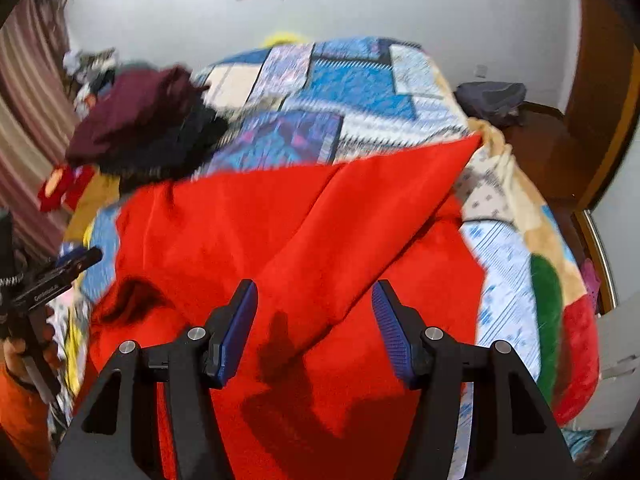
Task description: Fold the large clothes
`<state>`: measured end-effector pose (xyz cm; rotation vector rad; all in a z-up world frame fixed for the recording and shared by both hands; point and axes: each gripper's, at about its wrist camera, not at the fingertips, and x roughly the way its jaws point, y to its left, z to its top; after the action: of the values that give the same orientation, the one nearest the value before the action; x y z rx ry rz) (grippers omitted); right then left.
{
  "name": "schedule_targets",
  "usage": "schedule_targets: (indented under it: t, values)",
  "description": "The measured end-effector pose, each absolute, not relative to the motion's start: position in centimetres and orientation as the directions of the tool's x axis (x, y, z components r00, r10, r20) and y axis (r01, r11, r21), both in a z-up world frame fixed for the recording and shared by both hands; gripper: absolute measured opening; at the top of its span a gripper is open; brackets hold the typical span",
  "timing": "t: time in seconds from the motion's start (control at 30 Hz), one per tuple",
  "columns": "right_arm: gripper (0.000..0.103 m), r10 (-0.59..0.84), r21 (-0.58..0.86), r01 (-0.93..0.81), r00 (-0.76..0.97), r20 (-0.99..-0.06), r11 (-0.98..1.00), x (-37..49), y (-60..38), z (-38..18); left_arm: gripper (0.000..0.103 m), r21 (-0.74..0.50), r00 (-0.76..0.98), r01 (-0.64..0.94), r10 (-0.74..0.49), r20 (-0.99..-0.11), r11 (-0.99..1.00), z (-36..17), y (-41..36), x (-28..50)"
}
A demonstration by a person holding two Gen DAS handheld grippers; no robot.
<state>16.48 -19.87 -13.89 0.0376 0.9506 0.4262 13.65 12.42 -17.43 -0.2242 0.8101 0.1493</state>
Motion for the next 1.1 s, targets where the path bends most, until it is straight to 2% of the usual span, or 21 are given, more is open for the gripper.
schedule_targets:
  t: [0.3, 0.47, 0.57, 0.7, 0.8, 1.07, 1.1]
  values:
    - [0.056, 0.34, 0.273, -0.203, 0.579, -0.741, 0.94, 20.3, -23.7, -12.3, 0.067, -0.288, 0.665, -0.33, 0.005, -0.746, 0.899, -18.9, 19.5, 15.7]
    - [0.056, 0.359, 0.338, -0.148, 0.573, -0.737, 0.93, 22.2, -26.1, -13.6, 0.067, -0.438, 0.616, -0.412, -0.11, -0.78, 0.799, -23.4, 22.2, 17.4]
    - [0.056, 0.37, 0.383, -0.09, 0.524, -0.767, 0.92, 24.1, -27.2, -15.8, 0.067, -0.507, 0.585, -0.429, -0.198, -0.787, 0.748, -25.6, 22.7, 18.4]
    - [0.056, 0.42, 0.464, -0.017, 0.455, -0.785, 0.885, 26.4, -28.2, -18.8, 0.067, -0.61, 0.583, -0.421, -0.315, -0.749, 0.671, -27.6, 23.0, 19.5]
    - [0.056, 0.442, 0.48, -0.029, 0.441, -0.781, 0.877, 27.4, -27.7, -19.7, 0.067, -0.672, 0.581, -0.41, -0.391, -0.713, 0.616, -29.1, 23.1, 20.4]
    - [0.059, 0.49, 0.501, -0.083, 0.393, -0.778, 0.861, 29.6, -25.4, -20.5, 0.067, -0.818, 0.672, -0.378, -0.479, -0.564, 0.434, -30.8, 24.4, 20.9]
    - [0.059, 0.495, 0.508, -0.076, 0.39, -0.776, 0.858, 29.8, -25.4, -20.6, 0.064, -0.821, 0.676, -0.375, -0.479, -0.56, 0.43, -30.9, 24.6, 20.7]
